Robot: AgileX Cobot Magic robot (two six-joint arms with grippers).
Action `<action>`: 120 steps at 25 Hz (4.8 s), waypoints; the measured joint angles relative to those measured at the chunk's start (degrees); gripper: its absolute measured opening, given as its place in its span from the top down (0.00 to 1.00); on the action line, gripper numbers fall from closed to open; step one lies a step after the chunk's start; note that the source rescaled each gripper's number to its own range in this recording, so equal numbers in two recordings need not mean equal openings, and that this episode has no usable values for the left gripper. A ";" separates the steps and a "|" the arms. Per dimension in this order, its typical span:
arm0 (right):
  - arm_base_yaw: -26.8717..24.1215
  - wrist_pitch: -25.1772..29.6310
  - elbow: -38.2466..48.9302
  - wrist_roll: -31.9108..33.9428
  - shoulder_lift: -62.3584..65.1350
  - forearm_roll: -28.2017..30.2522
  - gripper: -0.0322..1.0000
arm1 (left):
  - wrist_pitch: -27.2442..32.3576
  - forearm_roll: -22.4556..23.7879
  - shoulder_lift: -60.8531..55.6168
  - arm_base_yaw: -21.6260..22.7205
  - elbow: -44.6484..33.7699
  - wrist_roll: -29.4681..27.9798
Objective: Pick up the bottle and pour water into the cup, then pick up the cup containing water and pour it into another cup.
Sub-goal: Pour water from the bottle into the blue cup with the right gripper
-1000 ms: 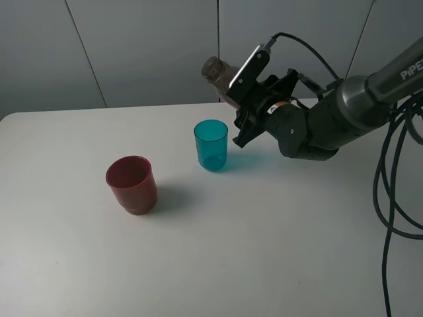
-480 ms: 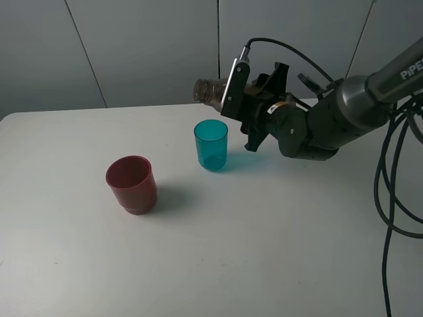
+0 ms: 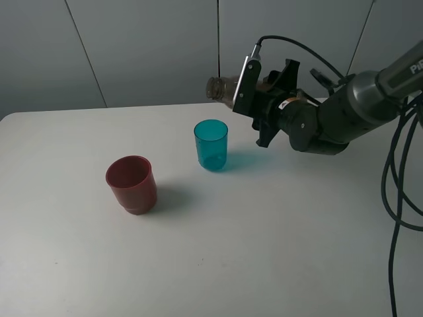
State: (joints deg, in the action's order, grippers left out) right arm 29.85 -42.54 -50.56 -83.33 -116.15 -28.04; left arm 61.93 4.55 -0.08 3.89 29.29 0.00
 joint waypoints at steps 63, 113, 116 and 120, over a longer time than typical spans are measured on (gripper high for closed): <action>-1.22 -0.25 -0.09 -10.89 -1.47 1.82 0.97 | 0.00 0.00 0.00 0.00 0.00 0.40; -3.16 0.45 -5.78 -18.48 -2.83 3.39 0.97 | 0.00 0.00 0.00 0.00 0.00 0.40; -3.16 0.45 -5.89 -19.81 -2.83 3.50 0.97 | 0.00 0.00 0.00 0.00 0.00 0.40; -3.16 0.45 -6.10 -21.08 -2.83 3.50 0.97 | 0.00 0.00 0.00 0.00 0.00 0.40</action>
State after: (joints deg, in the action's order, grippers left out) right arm 26.70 -42.09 -56.66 -104.41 -118.97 -24.54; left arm 61.93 4.55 -0.08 3.89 29.29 0.40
